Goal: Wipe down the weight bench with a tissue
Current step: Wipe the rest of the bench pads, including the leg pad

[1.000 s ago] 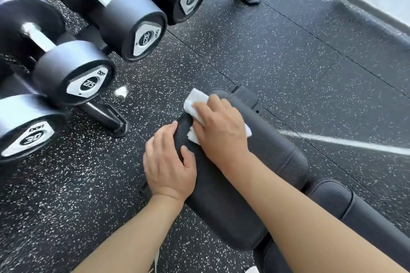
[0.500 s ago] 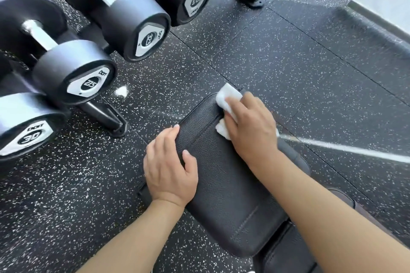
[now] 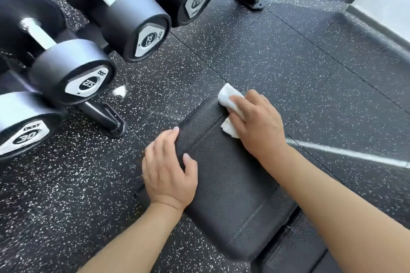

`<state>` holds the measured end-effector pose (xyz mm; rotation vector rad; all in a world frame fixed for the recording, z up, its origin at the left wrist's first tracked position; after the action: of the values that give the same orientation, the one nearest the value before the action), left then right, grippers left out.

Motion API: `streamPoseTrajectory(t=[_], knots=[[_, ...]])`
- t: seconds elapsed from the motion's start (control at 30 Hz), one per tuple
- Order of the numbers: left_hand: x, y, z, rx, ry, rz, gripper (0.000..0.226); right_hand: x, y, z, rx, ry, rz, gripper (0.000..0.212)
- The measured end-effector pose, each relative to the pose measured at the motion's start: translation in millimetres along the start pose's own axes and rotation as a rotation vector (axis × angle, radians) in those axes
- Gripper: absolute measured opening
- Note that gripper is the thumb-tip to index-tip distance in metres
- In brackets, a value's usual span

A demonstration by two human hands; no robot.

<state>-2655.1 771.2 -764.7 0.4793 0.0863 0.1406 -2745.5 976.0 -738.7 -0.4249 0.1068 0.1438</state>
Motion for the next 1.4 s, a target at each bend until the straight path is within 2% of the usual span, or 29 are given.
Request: streamPoseTrajectory(t=[0.13,0.3,0.43,0.63,0.7,0.87,0.93,1.0,1.07,1.13,1.4], knots=[[0.4,-1.5,-1.1,0.012,-0.009,0.007,0.063,-7.3,-14.6,-9.5,0.007,0.023,-0.096,0.019],[-0.1,-4.7,-2.9,0.013,-0.017,0.002,0.065,-26.0,-50.3,-29.8,0.064,0.010,0.041,0.029],[-0.9,-5.6,-4.6,0.004,-0.032,0.000,0.066,-42.4,-54.0,-36.9,0.111,0.020,0.031,0.035],[-0.6,-3.4,-2.5,0.016,-0.067,0.019,0.065,-79.0,-63.7,-51.8,0.161,-0.183,-0.109,0.029],[-0.5,-3.7,-2.9,0.011,-0.067,0.021,0.065,-78.1,-68.5,-50.4,0.182,-0.200,-0.085,0.028],[-0.9,-4.0,-2.3,0.000,-0.075,0.029,0.066,-30.4,-69.0,-29.8,0.080,-0.221,0.159,0.025],[-0.7,-3.9,-1.8,0.011,-0.068,0.020,0.067,-25.4,-49.6,-19.7,0.132,-0.207,0.151,0.022],[-1.1,-5.2,-2.6,0.017,-0.065,0.016,0.067,-31.9,-38.6,-14.5,0.151,-0.154,0.052,0.023],[-1.9,-6.7,-3.7,0.017,-0.068,0.019,0.068,-40.2,-45.6,-20.2,0.157,-0.094,-0.026,0.026],[-1.6,-6.4,-3.5,0.016,-0.075,0.016,0.068,-45.5,-59.9,-28.9,0.188,-0.074,-0.018,0.029],[-2.0,-6.9,-4.6,0.024,-0.054,0.006,0.067,-31.3,-47.9,-16.0,0.103,-0.264,0.122,0.023]])
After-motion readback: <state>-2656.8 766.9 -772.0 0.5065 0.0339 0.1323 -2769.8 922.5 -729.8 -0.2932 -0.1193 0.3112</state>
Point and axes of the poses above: each hand's wrist, its own x-axis away from the middle knuckle, its own z-axis out of the back of the hand, y = z × x, the point moved 4 cm from there along -x, towards the middle knuckle, and after that the axes turned 2 degrees about -z, right-handed, at the moved point
